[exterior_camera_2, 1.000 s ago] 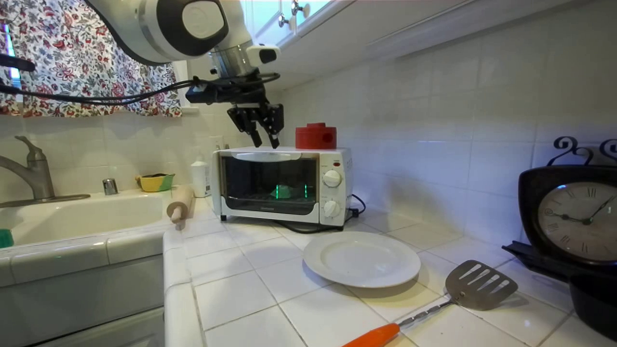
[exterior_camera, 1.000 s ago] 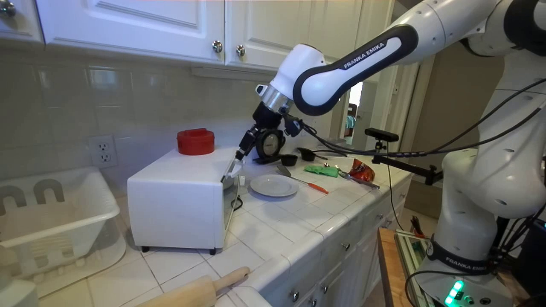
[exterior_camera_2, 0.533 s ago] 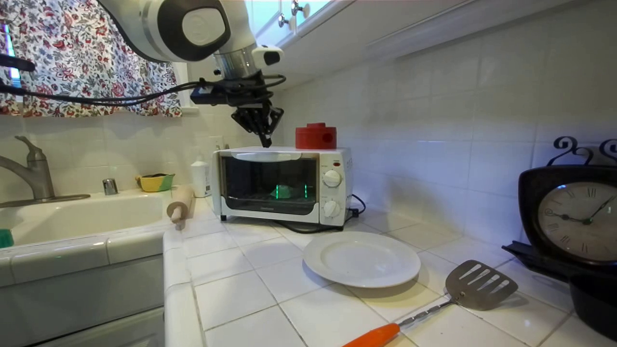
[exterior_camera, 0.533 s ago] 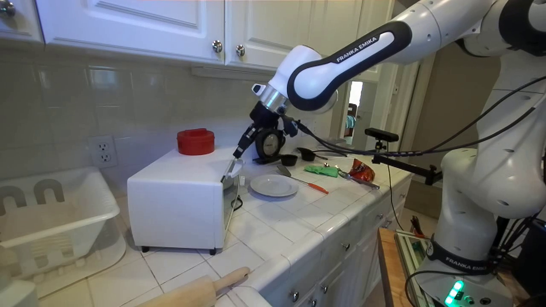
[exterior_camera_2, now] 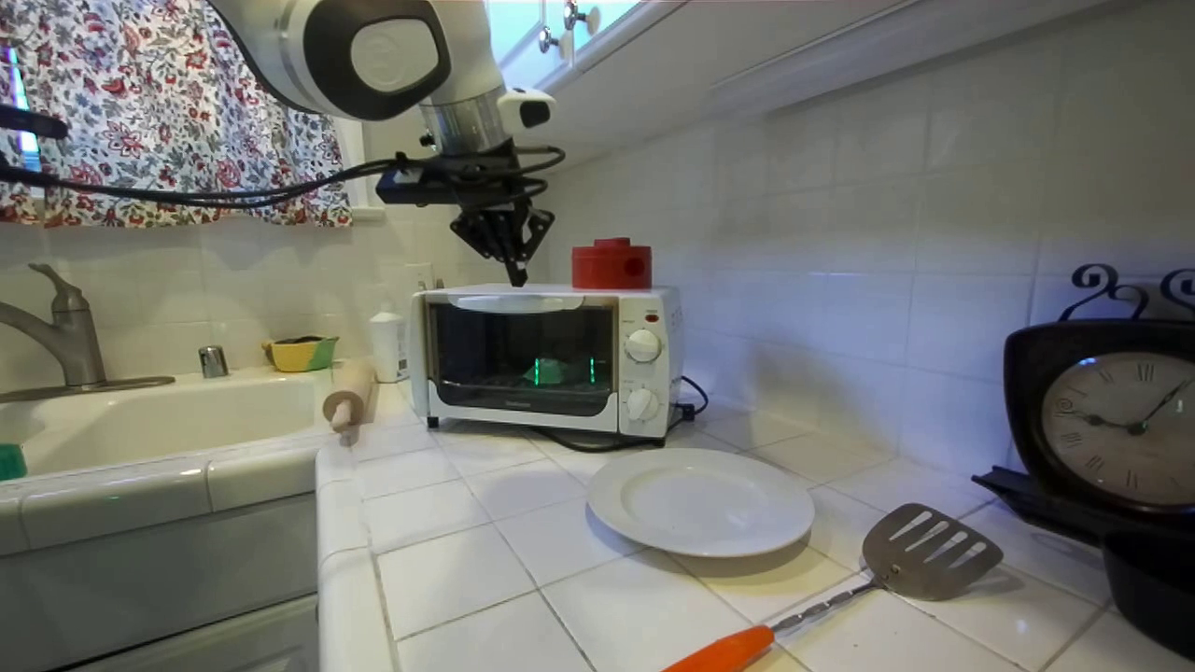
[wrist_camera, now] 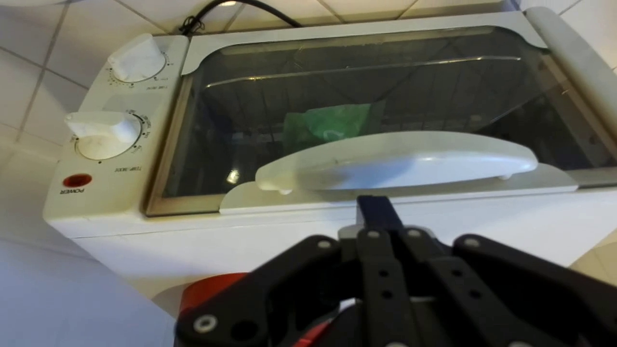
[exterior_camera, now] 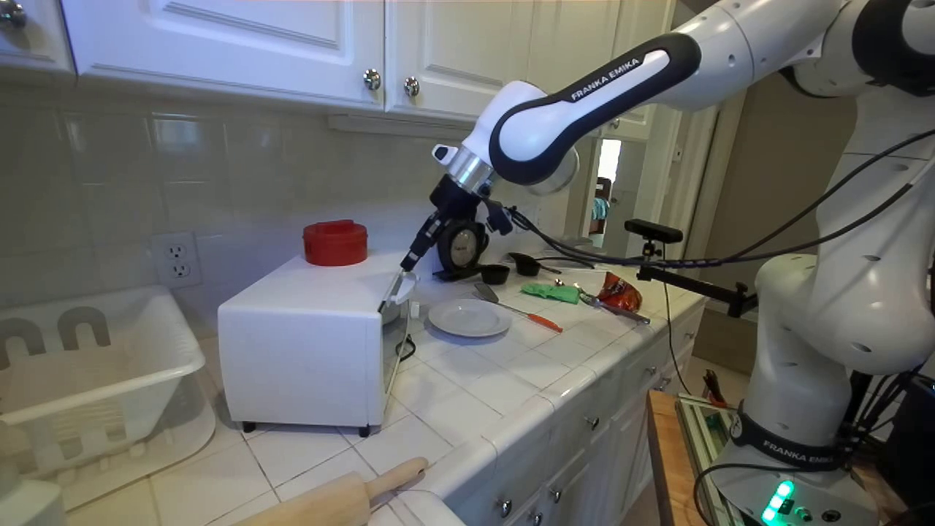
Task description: Open the oven
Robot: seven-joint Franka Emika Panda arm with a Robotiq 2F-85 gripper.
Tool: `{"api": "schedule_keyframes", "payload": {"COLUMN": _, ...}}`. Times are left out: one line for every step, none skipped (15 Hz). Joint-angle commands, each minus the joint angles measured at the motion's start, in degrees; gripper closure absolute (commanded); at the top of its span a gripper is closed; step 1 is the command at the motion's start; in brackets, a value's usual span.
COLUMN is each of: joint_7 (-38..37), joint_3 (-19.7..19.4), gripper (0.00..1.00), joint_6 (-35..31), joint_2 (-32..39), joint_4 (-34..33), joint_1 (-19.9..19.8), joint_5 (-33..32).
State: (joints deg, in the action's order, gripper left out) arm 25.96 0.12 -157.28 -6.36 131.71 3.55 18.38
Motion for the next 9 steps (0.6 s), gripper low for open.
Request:
{"api": "schedule_keyframes", "payload": {"joint_7": 4.21, "joint_3": -0.79, "gripper": 1.0, "joint_6": 0.04, "joint_2": 1.49, "joint_4": -1.24, "joint_1": 0.49, "joint_5": 2.38}}
{"api": "schedule_keyframes", "payload": {"joint_7": 5.15, "joint_3": -0.88, "gripper": 1.0, "joint_6": -0.21, "joint_2": 1.72, "joint_4": -1.31, "joint_1": 0.64, "joint_5": 2.94}}
{"api": "schedule_keyframes", "payload": {"joint_7": 5.64, "joint_3": -0.87, "gripper": 1.0, "joint_6": -0.24, "joint_2": 1.96, "joint_4": -1.38, "joint_1": 0.65, "joint_5": 3.17}}
{"api": "schedule_keyframes", "payload": {"joint_7": 6.48, "joint_3": -0.87, "gripper": 1.0, "joint_6": -0.41, "joint_2": 2.19, "joint_4": -1.4, "joint_1": 0.72, "joint_5": 3.76}}
{"api": "schedule_keyframes", "payload": {"joint_7": 7.35, "joint_3": -0.85, "gripper": 1.0, "joint_6": -0.54, "joint_2": 2.47, "joint_4": -1.44, "joint_1": 0.79, "joint_5": 4.55}}
{"api": "schedule_keyframes", "payload": {"joint_7": 7.98, "joint_3": -0.76, "gripper": 1.0, "joint_6": -0.71, "joint_2": 2.73, "joint_4": -1.37, "joint_1": 0.71, "joint_5": 4.85}}
{"api": "schedule_keyframes", "payload": {"joint_7": 8.72, "joint_3": -0.7, "gripper": 1.0, "joint_6": -0.57, "joint_2": 2.88, "joint_4": -1.37, "joint_1": 0.71, "joint_5": 5.34}}
{"api": "schedule_keyframes", "payload": {"joint_7": 8.59, "joint_3": -0.61, "gripper": 1.0, "joint_6": -0.33, "joint_2": 2.81, "joint_4": -1.29, "joint_1": 0.54, "joint_5": 5.02}}
{"api": "schedule_keyframes", "payload": {"joint_7": 7.36, "joint_3": -0.47, "gripper": 1.0, "joint_6": 0.24, "joint_2": 2.69, "joint_4": -1.14, "joint_1": 0.15, "joint_5": 3.6}}
